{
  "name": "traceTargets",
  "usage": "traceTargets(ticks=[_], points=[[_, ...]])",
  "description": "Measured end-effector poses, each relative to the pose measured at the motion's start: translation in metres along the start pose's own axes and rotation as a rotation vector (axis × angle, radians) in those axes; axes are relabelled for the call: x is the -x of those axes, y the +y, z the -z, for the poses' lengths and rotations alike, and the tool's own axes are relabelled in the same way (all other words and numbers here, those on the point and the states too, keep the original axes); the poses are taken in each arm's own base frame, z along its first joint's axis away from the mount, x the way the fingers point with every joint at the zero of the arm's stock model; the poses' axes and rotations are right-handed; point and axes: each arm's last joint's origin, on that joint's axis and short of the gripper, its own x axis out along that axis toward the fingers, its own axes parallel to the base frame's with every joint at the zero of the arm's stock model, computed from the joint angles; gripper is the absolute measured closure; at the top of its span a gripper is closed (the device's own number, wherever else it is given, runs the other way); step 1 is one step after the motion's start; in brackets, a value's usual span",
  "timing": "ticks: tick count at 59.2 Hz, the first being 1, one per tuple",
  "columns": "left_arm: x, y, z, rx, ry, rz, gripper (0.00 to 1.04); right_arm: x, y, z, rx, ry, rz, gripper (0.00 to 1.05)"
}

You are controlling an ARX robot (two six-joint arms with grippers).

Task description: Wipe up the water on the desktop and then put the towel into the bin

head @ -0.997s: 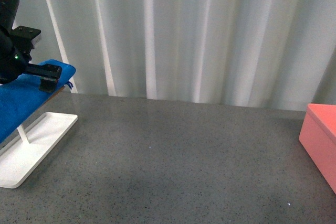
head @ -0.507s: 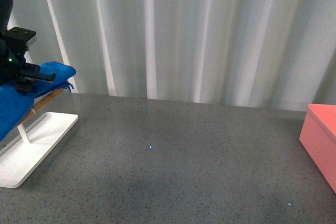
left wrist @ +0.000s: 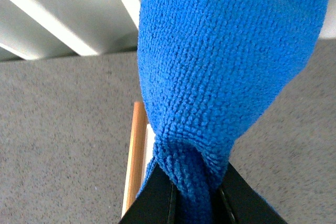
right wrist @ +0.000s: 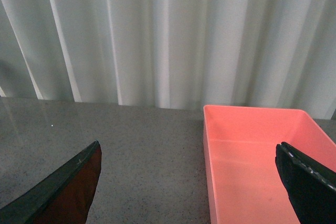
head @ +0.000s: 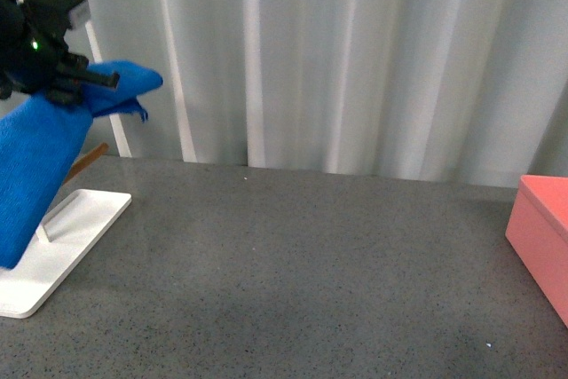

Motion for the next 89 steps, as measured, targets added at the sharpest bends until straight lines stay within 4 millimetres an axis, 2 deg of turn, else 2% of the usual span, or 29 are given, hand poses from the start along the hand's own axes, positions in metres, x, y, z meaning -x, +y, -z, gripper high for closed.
traceTargets(ticks=[5,10,13,18,26,30,35,38,42,46,56,69,72,75,79,89], points=[[0.027,0.0,-0.02,0.026,-0.081,0.049,0.96,0.0,0.0,0.0,0.0,0.0,0.0,0.07],[0.058,-0.009,-0.035,0.049,-0.173,0.136,0.96,0.0,0.0,0.0,0.0,0.0,0.0,0.07],[0.082,-0.023,-0.04,0.054,-0.233,0.226,0.96,0.0,0.0,0.0,0.0,0.0,0.0,0.07],[0.111,-0.05,-0.04,0.038,-0.298,0.35,0.96,0.0,0.0,0.0,0.0,0.0,0.0,0.07],[0.141,-0.1,-0.024,-0.016,-0.354,0.504,0.96,0.0,0.0,0.0,0.0,0.0,0.0,0.07],[0.146,-0.121,-0.01,-0.049,-0.352,0.565,0.96,0.0,0.0,0.0,0.0,0.0,0.0,0.07],[0.144,-0.153,0.019,-0.096,-0.311,0.654,0.96,0.0,0.0,0.0,0.0,0.0,0.0,0.07],[0.141,-0.165,0.034,-0.106,-0.284,0.705,0.96,0.0,0.0,0.0,0.0,0.0,0.0,0.07],[0.141,-0.174,0.04,-0.091,-0.28,0.759,0.96,0.0,0.0,0.0,0.0,0.0,0.0,0.07],[0.144,-0.18,0.041,-0.063,-0.294,0.827,0.96,0.0,0.0,0.0,0.0,0.0,0.0,0.07],[0.168,-0.194,0.032,0.032,-0.355,1.012,0.96,0.0,0.0,0.0,0.0,0.0,0.0,0.07],[0.182,-0.203,0.025,0.146,-0.37,1.077,0.96,0.0,0.0,0.0,0.0,0.0,0.0,0.07],[0.183,-0.205,0.025,0.162,-0.367,1.079,0.96,-0.001,-0.001,0.001,0.044,0.08,-0.089,0.07],[0.183,-0.205,0.025,0.169,-0.369,1.07,0.96,-0.004,-0.002,0.001,0.088,0.16,-0.252,0.07],[0.185,-0.208,0.026,0.17,-0.365,1.074,0.96,-0.012,-0.005,-0.014,0.091,0.131,-0.389,0.07],[0.184,-0.21,0.027,0.173,-0.359,1.064,0.96,-0.036,-0.008,-0.055,0.056,0.031,-0.467,0.07]])
